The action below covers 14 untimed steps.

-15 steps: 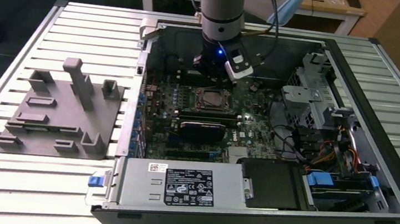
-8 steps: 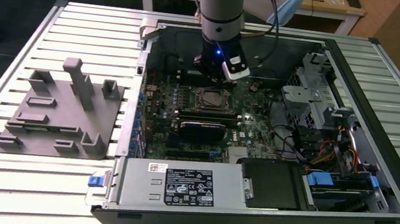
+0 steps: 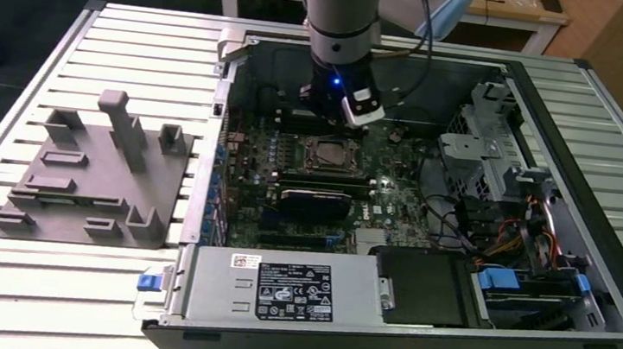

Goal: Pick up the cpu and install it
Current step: 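Install the first cpu locking lever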

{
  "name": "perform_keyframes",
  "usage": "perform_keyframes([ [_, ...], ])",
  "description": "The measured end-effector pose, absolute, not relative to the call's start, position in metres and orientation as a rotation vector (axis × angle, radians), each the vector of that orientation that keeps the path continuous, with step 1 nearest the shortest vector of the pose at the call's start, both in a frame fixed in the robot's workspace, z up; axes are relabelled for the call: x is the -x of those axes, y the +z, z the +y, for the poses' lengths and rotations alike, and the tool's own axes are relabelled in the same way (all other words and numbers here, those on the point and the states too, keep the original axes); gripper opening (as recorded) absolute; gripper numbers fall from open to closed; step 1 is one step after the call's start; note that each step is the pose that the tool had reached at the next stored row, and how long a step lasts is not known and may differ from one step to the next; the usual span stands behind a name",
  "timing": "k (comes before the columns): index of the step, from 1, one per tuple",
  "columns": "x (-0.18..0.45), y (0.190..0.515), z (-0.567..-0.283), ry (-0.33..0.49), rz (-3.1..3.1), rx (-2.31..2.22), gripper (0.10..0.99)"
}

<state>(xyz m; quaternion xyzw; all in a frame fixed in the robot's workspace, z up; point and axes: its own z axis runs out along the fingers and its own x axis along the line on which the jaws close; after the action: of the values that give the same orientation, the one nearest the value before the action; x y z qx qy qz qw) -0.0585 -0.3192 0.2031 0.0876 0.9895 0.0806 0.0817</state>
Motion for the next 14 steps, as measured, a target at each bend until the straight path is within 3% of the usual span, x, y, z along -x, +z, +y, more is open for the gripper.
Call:
perform_keyframes([
  [14, 0.0649, 0.1996, -0.3186, 0.24, 2.941, -0.28, 0.106],
])
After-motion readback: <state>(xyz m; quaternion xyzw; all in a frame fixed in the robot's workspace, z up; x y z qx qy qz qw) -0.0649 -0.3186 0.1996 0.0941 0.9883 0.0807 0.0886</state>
